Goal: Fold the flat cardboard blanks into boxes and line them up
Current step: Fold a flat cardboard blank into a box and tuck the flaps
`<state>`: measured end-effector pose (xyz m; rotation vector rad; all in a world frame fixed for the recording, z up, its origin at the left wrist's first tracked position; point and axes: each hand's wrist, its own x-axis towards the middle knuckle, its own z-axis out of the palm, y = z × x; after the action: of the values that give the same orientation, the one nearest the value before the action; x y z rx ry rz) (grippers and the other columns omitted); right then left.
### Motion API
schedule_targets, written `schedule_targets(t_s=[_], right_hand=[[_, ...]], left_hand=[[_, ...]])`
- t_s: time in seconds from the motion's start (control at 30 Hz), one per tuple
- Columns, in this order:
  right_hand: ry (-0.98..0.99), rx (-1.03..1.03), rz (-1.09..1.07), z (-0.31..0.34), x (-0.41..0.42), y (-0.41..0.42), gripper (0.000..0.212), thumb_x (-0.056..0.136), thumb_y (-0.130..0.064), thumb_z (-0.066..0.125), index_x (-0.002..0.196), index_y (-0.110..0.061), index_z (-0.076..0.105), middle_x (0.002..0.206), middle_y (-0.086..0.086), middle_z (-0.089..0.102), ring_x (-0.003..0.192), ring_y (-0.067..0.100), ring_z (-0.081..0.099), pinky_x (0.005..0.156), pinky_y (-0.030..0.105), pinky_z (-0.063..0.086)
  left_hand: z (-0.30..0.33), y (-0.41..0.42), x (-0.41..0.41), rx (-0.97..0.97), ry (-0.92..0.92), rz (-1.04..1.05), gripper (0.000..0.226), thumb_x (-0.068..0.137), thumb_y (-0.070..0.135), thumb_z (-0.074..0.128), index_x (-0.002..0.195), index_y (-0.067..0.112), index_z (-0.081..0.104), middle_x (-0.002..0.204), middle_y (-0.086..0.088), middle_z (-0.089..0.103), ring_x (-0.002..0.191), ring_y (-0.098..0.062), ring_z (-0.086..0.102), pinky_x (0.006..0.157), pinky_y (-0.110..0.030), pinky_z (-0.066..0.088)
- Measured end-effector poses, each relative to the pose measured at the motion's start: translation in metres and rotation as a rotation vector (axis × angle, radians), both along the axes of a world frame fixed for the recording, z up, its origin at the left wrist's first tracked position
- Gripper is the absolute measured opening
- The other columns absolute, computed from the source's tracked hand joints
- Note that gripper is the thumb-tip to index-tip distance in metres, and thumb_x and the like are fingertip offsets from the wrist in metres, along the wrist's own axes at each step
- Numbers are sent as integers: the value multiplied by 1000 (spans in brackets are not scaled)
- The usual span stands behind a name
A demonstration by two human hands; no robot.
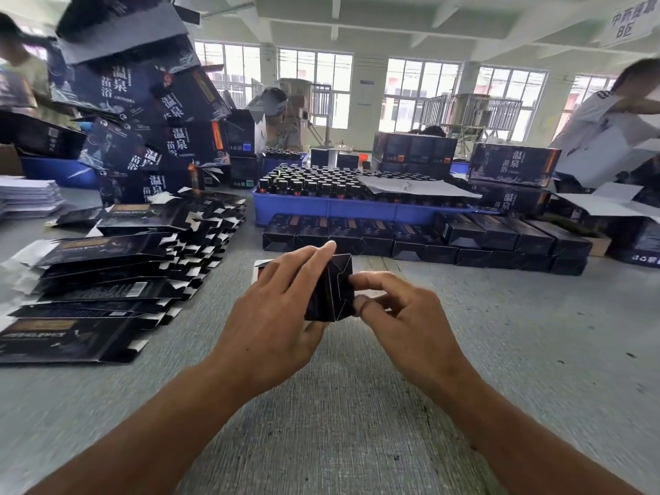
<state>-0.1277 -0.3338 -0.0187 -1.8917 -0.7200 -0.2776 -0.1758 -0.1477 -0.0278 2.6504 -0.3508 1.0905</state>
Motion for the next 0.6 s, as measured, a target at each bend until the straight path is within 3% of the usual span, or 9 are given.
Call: schedule_targets(t_s=[0.13, 0.33, 0.6], right_hand=[[66, 94, -14, 2, 3, -1, 14, 92, -26, 71, 105, -31, 66, 96, -13, 73, 79, 5, 71, 65, 19, 55], [179, 161, 83, 2, 4, -1, 13, 91, -23, 71, 102, -32, 71, 93, -17, 75, 87, 1, 71, 72, 16, 56], [137, 164, 30, 3, 3, 0, 11, 88, -18, 75, 90, -28, 71, 82, -17, 74, 76, -1, 70, 66, 10, 51]], left_hand=[[-1, -5, -2, 6, 1, -3, 92, 78, 29, 72, 155, 25, 22, 149, 6, 37, 128, -19, 44, 80, -39, 58], [0, -7, -3, -29, 14, -33, 90, 76, 24, 77, 151, 28, 27, 151, 9, 37, 133, -16, 41, 86, -41, 57], [-1, -11, -4, -20, 3, -47, 88, 75, 25, 80, 149, 26, 31, 147, 8, 43, 134, -14, 38, 97, -34, 49]])
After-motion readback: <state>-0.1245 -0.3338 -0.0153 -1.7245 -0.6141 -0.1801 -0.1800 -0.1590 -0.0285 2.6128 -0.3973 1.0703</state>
